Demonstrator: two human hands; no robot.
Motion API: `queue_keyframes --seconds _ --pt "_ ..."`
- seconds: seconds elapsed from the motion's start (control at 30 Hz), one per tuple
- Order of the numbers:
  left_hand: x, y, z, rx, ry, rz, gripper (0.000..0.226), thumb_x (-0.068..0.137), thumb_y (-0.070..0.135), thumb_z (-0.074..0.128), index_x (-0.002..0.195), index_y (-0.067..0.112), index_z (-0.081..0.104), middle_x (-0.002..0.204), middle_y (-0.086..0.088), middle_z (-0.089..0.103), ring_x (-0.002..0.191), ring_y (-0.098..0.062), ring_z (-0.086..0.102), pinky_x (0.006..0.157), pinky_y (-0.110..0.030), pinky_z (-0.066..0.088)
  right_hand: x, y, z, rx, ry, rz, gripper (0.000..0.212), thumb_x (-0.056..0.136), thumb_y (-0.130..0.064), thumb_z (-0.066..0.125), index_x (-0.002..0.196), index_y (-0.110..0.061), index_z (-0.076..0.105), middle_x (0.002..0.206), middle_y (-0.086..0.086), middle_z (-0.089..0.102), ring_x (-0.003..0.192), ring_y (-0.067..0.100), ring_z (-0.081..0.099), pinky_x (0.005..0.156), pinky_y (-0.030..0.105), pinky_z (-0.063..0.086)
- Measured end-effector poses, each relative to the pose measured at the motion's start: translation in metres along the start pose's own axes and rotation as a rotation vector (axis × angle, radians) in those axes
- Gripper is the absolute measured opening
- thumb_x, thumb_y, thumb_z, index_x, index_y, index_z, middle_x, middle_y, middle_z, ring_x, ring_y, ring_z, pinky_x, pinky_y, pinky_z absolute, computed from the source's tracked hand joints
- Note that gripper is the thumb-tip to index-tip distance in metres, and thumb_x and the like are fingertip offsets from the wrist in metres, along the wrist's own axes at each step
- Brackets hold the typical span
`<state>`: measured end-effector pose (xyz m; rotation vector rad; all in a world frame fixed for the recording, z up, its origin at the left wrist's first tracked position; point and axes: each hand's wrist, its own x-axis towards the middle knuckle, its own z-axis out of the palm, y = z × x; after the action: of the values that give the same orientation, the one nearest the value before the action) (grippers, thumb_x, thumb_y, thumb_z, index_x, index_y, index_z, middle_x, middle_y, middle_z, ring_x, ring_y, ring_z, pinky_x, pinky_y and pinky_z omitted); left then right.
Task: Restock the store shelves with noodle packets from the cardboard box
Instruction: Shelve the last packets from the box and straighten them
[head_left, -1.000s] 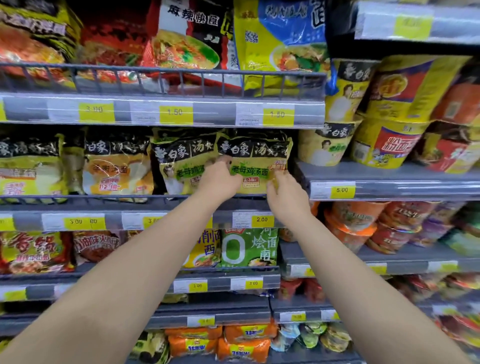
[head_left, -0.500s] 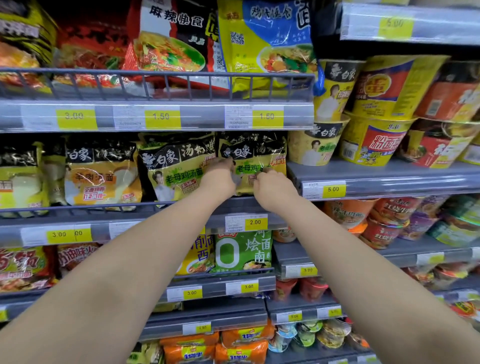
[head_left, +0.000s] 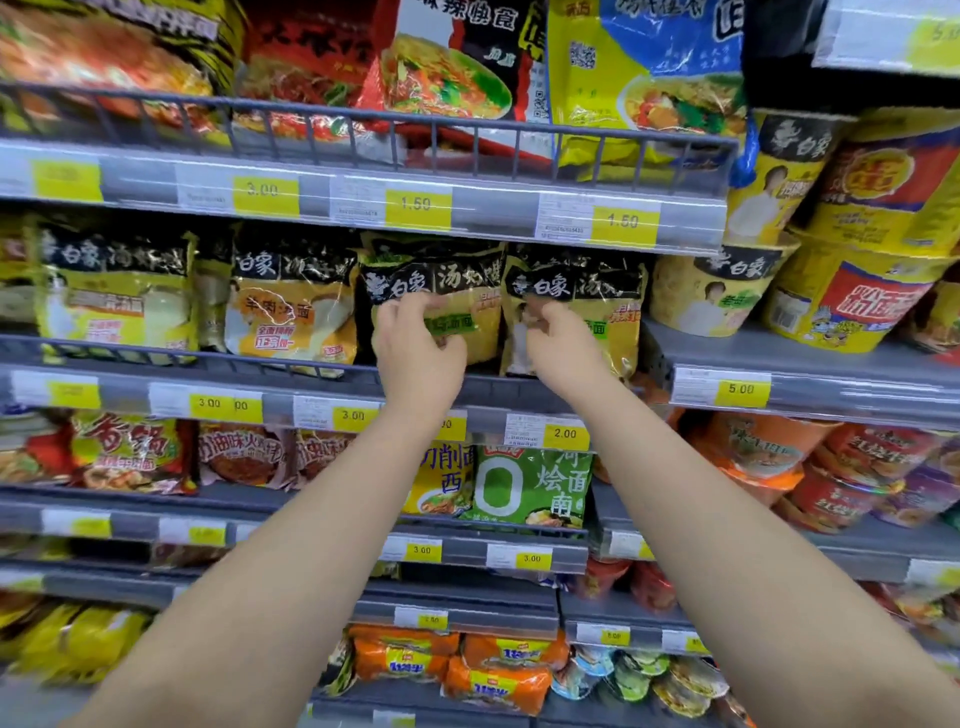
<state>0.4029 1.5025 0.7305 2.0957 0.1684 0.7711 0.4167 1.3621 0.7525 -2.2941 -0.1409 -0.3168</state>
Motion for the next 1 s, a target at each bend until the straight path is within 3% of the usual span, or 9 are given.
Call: queue_keyframes --seconds 0.1,0.23,0.33,0.4,0.53,0.63,0.73,0.83,1.0 --pt "-0.009 -0.015 -0.017 -0.048 0.072 -0.118 0.041 0.081 0.014 0.063 0.120 0.017 0.051 0.132 -0.008 0.038 0.125 -0.025 0.036 0.097 -0.025 0.028 0.015 -0.012 0.023 0.234 -0.008 0.080 0.048 0.092 -0.008 0.039 0.140 -0.015 0.040 0.113 0.005 0.053 0.088 0.024 0.055 0.075 0.029 0.042" --pt "0.002 -0.024 -0.030 0.031 -0.148 -0.199 0.054 0.089 0.020 0.057 0.138 0.008 0.038 0.143 -0.011 0.038 0.135 -0.029 0.031 0.112 -0.041 0.028 0.045 -0.020 0.045 0.193 -0.022 0.219 0.045 0.093 -0.010 0.042 0.138 -0.016 0.041 0.130 0.012 0.052 0.105 0.028 0.053 0.075 0.026 0.037" --pt "0.015 -0.019 -0.035 0.134 -0.269 -0.162 0.033 0.088 0.018 0.052 0.117 0.002 0.050 0.123 -0.015 0.048 0.118 -0.036 0.046 0.100 -0.045 0.039 0.067 -0.030 0.053 0.160 -0.030 0.312 0.045 0.094 -0.008 0.042 0.139 -0.007 0.038 0.139 0.014 0.047 0.124 0.030 0.048 0.085 0.027 0.042" --pt "0.022 -0.015 -0.037 0.215 -0.335 -0.159 0.036 0.088 0.023 0.049 0.119 0.004 0.049 0.129 -0.017 0.041 0.117 -0.037 0.044 0.101 -0.044 0.038 0.077 -0.036 0.055 0.159 -0.009 0.368 0.047 0.094 -0.010 0.043 0.140 -0.010 0.037 0.146 0.014 0.040 0.130 0.032 0.043 0.100 0.032 0.041" --pt "0.039 -0.017 -0.036 0.267 -0.380 -0.188 0.047 0.089 0.026 0.048 0.131 0.007 0.044 0.131 -0.020 0.039 0.118 -0.039 0.044 0.100 -0.040 0.041 0.059 -0.036 0.064 0.160 0.101 0.186 0.048 0.087 -0.012 0.050 0.135 -0.016 0.046 0.137 0.012 0.047 0.118 0.033 0.050 0.074 0.030 0.046" --pt "0.049 -0.015 -0.031 0.233 -0.450 -0.157 0.045 0.087 0.022 0.049 0.130 0.008 0.045 0.129 -0.018 0.046 0.114 -0.038 0.050 0.092 -0.037 0.046 0.046 -0.020 0.066 0.182 0.196 0.115 0.044 0.088 -0.012 0.053 0.132 -0.012 0.048 0.127 0.015 0.054 0.107 0.031 0.054 0.092 0.035 0.046" --pt "0.054 -0.010 -0.025 0.193 -0.513 -0.166 0.024 0.088 0.016 0.048 0.110 0.010 0.054 0.102 -0.011 0.050 0.105 -0.032 0.055 0.077 -0.031 0.044 0.048 -0.010 0.061 0.212 0.152 0.200 0.042 0.090 -0.009 0.050 0.131 -0.011 0.048 0.130 0.013 0.054 0.112 0.030 0.055 0.094 0.032 0.043" --pt "0.063 -0.010 -0.017 0.152 -0.533 -0.206 0.058 0.088 0.016 0.048 0.144 0.015 0.030 0.132 -0.007 0.037 0.108 -0.026 0.049 0.079 -0.026 0.038 0.053 -0.010 0.060 0.208 0.101 0.217 0.047 0.090 -0.008 0.051 0.136 -0.013 0.045 0.135 0.012 0.053 0.118 0.028 0.053 0.098 0.033 0.043" --pt "0.069 -0.015 -0.018 0.067 -0.509 -0.210 0.065 0.086 0.015 0.048 0.147 0.019 0.026 0.151 -0.012 0.026 0.129 -0.029 0.040 0.098 -0.029 0.042 0.048 -0.015 0.059 0.250 0.152 0.217 0.051 0.089 0.001 0.045 0.137 -0.014 0.044 0.133 0.011 0.056 0.120 0.031 0.052 0.098 0.034 0.045"
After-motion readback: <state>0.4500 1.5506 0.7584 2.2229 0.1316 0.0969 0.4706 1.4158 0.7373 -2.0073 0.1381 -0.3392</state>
